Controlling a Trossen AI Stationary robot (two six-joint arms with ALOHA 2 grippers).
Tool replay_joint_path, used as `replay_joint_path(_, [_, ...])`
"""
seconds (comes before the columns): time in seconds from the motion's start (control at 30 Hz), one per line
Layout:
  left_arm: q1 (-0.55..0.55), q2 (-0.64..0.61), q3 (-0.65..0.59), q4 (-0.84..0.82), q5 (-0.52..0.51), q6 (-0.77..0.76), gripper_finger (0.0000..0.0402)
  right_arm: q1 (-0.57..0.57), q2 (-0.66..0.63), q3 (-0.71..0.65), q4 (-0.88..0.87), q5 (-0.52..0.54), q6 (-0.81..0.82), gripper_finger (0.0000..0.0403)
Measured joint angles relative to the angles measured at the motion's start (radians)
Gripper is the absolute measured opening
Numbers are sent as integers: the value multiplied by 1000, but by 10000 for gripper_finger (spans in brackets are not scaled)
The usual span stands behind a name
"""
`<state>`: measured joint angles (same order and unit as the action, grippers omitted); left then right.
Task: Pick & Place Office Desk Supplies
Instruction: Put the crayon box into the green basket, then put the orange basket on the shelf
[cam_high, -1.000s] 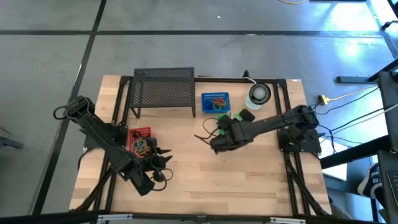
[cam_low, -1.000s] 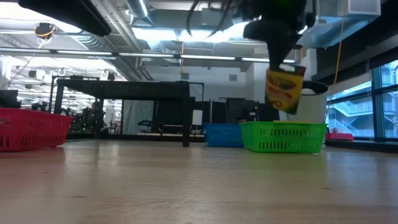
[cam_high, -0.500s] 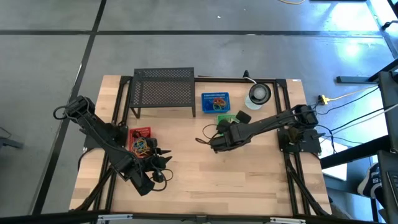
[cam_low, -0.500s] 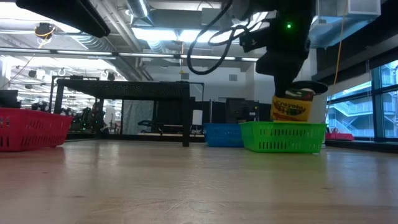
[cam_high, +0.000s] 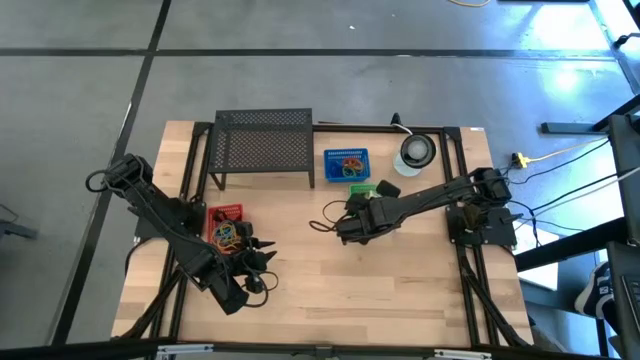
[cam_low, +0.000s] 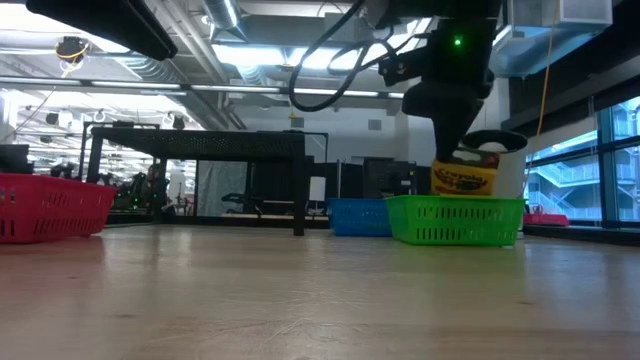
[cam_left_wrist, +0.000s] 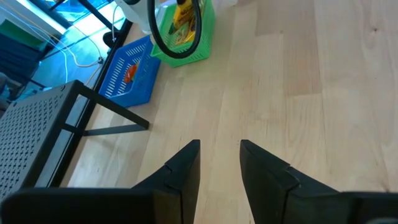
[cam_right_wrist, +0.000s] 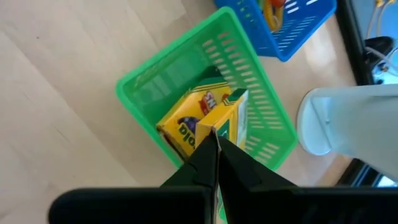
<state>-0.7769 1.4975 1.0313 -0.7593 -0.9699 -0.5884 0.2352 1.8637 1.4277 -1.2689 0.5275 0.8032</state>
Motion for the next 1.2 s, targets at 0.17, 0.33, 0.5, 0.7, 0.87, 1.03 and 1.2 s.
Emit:
replay_joint_path(0.17, [0, 0, 0, 0, 0, 0, 108, -2, 0, 0, 5, -19, 14, 14])
replay_joint_path(0.33, [0, 0, 0, 0, 0, 0, 108, -5, 0, 0, 5, -23, 52, 51])
replay_joint_path(0.5, [0, 0, 0, 0, 0, 0, 106, -5, 0, 0, 5, -23, 53, 118])
replay_joint_path(0.7, [0, 0, 0, 0, -1, 1, 109, -4, 0, 0, 5, -86, 64, 200])
replay_joint_path(0.87, [0, 0, 0, 0, -1, 1, 105, -3, 0, 0, 5, -282, 123, 242])
replay_joint_path(1.03, [-2, 0, 0, 37, -1, 1, 106, 25, 0, 0, 31, -498, 237, 259])
replay_joint_path(1.2, [-2, 0, 0, 124, -2, 69, 109, 71, 0, 0, 65, -585, 239, 261])
